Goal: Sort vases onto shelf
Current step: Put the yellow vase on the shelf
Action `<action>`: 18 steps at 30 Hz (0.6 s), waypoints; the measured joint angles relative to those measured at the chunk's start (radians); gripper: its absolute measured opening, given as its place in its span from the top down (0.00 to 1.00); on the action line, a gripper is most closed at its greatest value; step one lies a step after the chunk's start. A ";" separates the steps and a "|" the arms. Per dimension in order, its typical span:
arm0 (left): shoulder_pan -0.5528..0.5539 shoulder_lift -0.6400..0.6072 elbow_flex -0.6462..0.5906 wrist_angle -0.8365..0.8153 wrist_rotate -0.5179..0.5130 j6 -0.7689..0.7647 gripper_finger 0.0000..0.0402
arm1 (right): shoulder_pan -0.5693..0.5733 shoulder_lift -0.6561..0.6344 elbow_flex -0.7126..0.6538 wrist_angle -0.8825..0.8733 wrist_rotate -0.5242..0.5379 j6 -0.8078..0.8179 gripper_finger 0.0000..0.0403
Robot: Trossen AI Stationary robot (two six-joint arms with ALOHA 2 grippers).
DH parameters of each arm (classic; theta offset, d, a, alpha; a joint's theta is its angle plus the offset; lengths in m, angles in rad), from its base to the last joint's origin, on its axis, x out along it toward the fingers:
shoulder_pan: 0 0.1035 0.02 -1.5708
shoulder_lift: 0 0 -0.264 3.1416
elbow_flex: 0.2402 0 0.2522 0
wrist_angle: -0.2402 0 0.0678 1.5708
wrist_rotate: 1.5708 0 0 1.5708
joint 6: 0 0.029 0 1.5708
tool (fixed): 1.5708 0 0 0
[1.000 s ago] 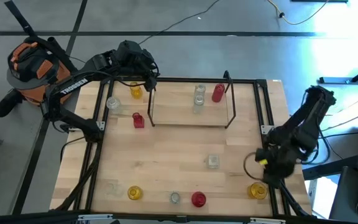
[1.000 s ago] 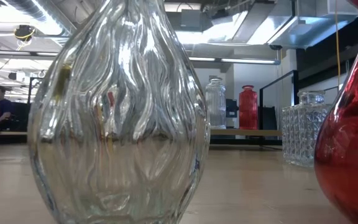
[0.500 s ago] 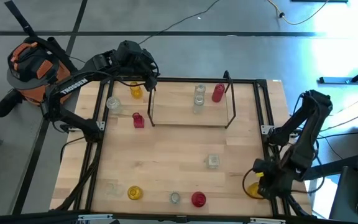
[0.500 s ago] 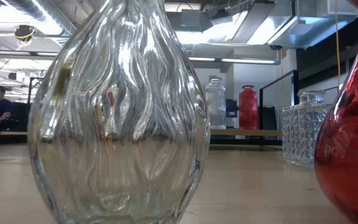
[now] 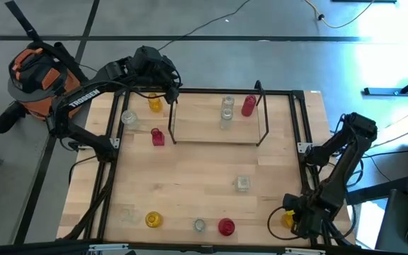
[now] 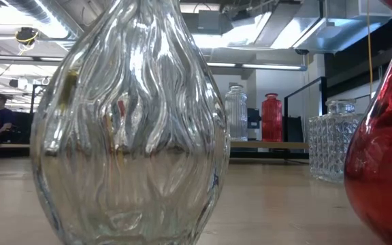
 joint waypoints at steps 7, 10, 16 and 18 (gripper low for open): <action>0.000 0.000 0.000 0.000 0.002 -0.013 0.59 | -0.042 0.006 0.003 0.018 0.022 0.045 0.96; 0.000 0.000 0.000 0.002 0.009 -0.012 0.59 | -0.095 -0.030 -0.003 -0.049 0.078 0.023 0.98; 0.000 0.000 0.000 0.047 0.026 -0.005 0.59 | -0.281 -0.152 0.004 -0.108 0.153 -0.174 0.99; 0.000 0.000 0.000 0.054 0.028 -0.005 0.59 | -0.365 -0.188 0.016 -0.114 0.152 -0.265 0.99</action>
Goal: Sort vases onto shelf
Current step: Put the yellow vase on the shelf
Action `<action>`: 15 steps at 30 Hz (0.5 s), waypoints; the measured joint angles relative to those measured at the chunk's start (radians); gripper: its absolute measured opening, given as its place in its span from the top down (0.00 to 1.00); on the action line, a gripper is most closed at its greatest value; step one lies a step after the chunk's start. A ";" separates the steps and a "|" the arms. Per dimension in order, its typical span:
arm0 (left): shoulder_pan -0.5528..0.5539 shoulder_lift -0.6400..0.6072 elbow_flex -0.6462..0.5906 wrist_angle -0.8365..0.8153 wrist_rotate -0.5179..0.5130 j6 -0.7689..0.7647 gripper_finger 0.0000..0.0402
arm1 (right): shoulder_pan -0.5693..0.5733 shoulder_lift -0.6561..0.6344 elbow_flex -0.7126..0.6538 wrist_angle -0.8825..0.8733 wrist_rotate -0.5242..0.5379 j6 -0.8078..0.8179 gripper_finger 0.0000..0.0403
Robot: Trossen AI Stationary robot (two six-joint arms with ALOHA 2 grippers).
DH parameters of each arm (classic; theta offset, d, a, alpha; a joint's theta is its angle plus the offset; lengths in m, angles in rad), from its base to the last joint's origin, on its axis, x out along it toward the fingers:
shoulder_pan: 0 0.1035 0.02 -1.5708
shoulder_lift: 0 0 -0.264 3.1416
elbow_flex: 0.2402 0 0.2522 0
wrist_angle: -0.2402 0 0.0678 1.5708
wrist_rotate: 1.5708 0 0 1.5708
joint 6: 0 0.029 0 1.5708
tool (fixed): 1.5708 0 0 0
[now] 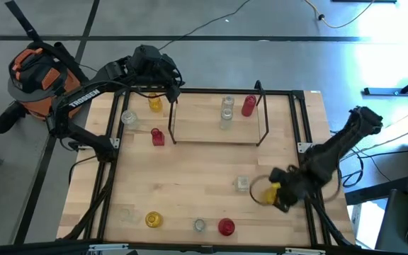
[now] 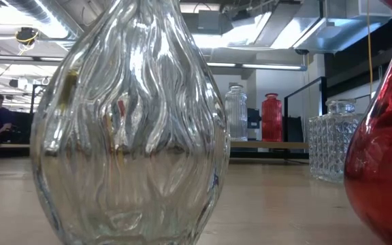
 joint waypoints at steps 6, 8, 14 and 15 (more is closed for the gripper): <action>0.002 0.000 0.000 -0.056 0.205 0.108 0.59 | -0.268 -0.061 0.104 -0.084 -0.011 -0.307 0.99; -0.005 0.000 0.000 -0.104 0.377 0.223 0.59 | -0.355 -0.060 0.156 -0.121 -0.013 -0.411 0.99; -0.119 0.000 0.000 -0.140 0.417 0.390 0.59 | -0.621 -0.017 0.313 -0.130 -0.065 -0.664 0.99; -0.140 0.000 0.000 -0.135 0.374 0.404 0.59 | -0.660 0.001 0.343 -0.128 -0.077 -0.702 0.99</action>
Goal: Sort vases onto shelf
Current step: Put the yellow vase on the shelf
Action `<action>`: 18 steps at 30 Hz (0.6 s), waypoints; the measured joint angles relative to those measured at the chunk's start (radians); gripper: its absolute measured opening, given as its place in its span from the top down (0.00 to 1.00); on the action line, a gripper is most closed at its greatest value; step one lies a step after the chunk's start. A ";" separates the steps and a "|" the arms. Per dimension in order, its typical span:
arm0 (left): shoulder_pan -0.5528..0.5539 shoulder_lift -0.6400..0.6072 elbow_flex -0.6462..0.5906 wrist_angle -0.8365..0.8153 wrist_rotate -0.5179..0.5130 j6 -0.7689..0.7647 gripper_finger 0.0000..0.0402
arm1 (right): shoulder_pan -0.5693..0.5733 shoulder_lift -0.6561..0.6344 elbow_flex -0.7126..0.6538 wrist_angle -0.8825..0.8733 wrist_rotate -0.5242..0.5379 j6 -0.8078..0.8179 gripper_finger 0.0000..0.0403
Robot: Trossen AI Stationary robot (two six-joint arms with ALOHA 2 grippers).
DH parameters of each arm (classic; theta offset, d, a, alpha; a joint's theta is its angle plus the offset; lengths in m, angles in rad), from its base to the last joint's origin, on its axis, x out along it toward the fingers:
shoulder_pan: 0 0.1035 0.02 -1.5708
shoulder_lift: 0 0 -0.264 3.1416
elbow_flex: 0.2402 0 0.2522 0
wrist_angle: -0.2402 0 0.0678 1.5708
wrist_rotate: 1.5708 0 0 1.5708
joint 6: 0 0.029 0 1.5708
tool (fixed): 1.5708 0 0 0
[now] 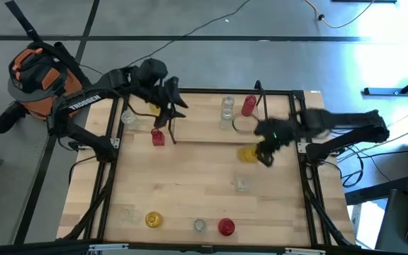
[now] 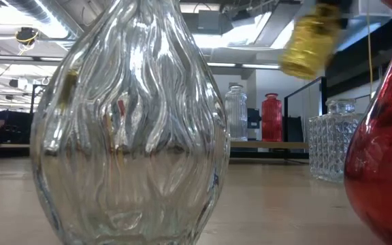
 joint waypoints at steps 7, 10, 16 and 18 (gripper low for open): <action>-0.076 0.000 0.000 0.030 -0.315 0.038 0.59 | -0.233 0.246 0.293 0.053 -0.128 -0.188 1.00; -0.080 0.000 0.000 0.030 -0.365 0.034 0.59 | -0.300 0.392 0.457 0.051 -0.203 -0.235 1.00; -0.079 0.000 0.000 0.025 -0.382 -0.020 0.59 | -0.361 0.695 0.792 -0.034 -0.265 -0.369 1.00; -0.080 0.000 0.000 0.015 -0.382 -0.040 0.59 | -0.377 0.787 0.885 -0.110 -0.266 -0.402 1.00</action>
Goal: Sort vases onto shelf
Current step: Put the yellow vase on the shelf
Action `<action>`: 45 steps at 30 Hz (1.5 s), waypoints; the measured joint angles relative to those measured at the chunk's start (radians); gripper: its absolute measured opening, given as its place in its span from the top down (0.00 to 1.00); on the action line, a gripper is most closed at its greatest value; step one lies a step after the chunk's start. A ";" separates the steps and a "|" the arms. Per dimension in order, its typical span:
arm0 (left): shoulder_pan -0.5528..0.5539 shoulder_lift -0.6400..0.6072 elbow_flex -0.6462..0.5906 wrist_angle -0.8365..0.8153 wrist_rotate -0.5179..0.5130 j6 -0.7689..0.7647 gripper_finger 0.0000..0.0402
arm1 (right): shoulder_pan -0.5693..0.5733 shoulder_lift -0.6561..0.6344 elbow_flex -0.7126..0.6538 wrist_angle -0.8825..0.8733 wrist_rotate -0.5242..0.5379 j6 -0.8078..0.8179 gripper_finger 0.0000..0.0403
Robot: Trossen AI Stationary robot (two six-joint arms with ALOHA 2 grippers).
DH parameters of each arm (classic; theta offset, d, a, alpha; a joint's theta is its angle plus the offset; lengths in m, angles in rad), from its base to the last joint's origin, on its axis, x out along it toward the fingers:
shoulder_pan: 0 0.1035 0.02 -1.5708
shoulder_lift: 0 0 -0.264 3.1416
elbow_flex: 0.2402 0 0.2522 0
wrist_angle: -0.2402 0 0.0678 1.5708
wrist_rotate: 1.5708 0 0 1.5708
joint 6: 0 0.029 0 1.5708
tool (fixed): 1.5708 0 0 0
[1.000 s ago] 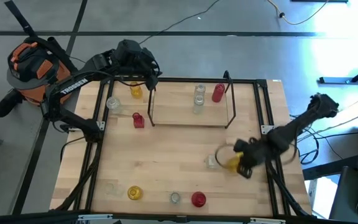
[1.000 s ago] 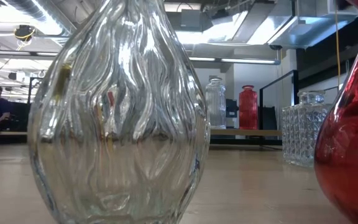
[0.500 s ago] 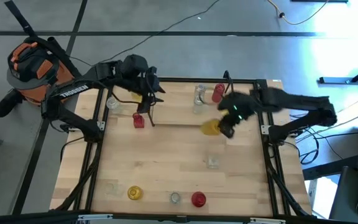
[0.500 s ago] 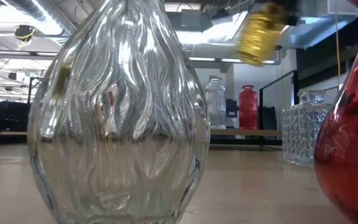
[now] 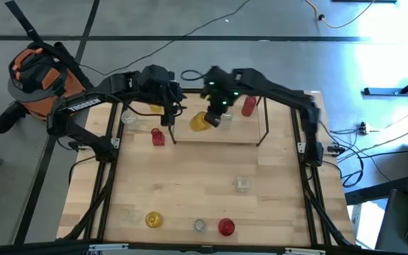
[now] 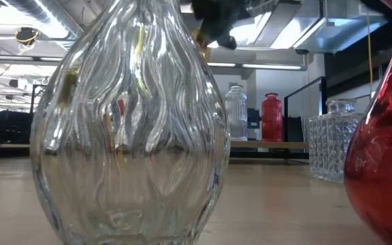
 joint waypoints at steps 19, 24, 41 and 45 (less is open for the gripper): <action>0.007 0.000 0.000 -0.044 0.002 -0.098 0.59 | -0.169 0.216 0.097 -0.002 0.125 -0.043 1.00; 0.013 0.000 0.000 -0.040 0.000 -0.093 0.59 | -0.182 0.258 0.095 -0.036 0.127 -0.043 1.00; 0.014 0.000 0.000 -0.040 0.001 -0.091 0.59 | -0.198 0.286 0.098 -0.023 0.133 -0.046 0.88; 0.014 0.000 0.000 -0.040 0.001 -0.077 0.59 | -0.198 0.287 0.097 -0.020 0.139 -0.046 0.78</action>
